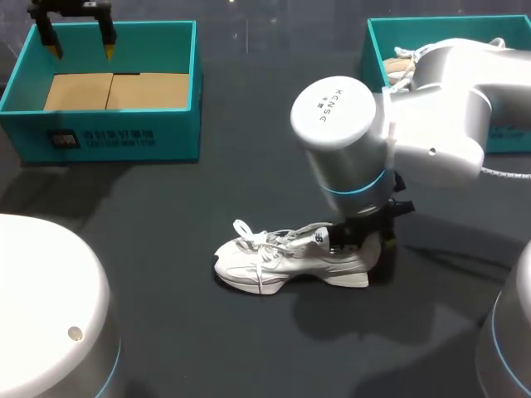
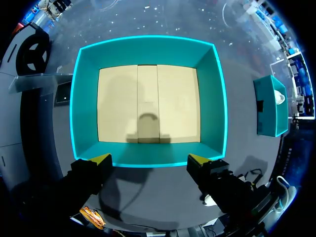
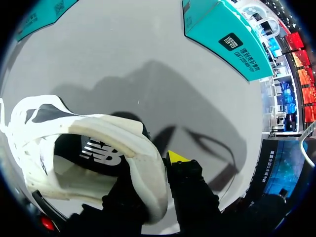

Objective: Take the shoe out of the shoebox, open the shoe tongue, remove and reinsert the insole, then place the shoe into the shoebox

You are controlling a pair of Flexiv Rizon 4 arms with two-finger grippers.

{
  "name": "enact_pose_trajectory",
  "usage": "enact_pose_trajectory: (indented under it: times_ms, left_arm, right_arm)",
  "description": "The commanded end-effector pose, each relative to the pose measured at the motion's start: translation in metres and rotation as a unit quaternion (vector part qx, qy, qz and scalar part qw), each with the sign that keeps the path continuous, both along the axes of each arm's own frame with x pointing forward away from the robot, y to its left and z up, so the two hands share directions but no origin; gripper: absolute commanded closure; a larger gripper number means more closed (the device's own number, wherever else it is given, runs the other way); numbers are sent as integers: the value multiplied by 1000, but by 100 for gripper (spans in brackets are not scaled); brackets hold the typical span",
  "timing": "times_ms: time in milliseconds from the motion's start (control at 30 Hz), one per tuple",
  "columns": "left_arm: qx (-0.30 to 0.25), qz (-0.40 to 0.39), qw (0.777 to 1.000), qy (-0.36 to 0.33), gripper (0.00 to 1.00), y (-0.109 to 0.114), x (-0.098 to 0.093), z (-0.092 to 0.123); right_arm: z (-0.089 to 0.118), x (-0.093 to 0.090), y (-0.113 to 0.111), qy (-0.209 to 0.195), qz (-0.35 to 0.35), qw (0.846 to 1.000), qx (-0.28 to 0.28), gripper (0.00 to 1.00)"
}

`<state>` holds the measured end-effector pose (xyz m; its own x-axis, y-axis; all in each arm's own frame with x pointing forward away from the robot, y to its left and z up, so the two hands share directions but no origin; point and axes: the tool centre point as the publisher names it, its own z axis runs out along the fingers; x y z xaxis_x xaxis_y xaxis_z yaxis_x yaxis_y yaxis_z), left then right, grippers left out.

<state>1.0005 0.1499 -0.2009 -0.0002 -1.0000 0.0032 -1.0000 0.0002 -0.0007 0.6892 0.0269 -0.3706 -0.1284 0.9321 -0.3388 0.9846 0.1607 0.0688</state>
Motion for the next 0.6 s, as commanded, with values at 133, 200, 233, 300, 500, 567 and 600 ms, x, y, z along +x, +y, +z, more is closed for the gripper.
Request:
enact_pose_trajectory:
  times_ms: [133,200,233,300,500,567,600]
  left_arm:
    - [1,0,1000,0,0,0,0,0]
    - [1,0,1000,0,0,0,0,0]
    - [1,0,1000,0,0,0,0,0]
    - [1,0,1000,0,0,0,0,0]
    - [1,0,1000,0,0,0,0,0]
    - [1,0,1000,0,0,0,0,0]
    - [1,0,1000,0,0,0,0,0]
  right_arm:
    - [-1,0,0,1,-8,1000,3,56]
    - [0,0,0,0,-10,1000,5,55]
    - [1,0,-1,0,-10,1000,7,53]
    - [4,0,0,-3,-11,1000,13,51]
    - [23,-2,1,-12,-10,999,31,0]
    - [33,-2,0,-16,-8,999,38,0]
    - [39,-1,0,-18,-8,999,45,0]
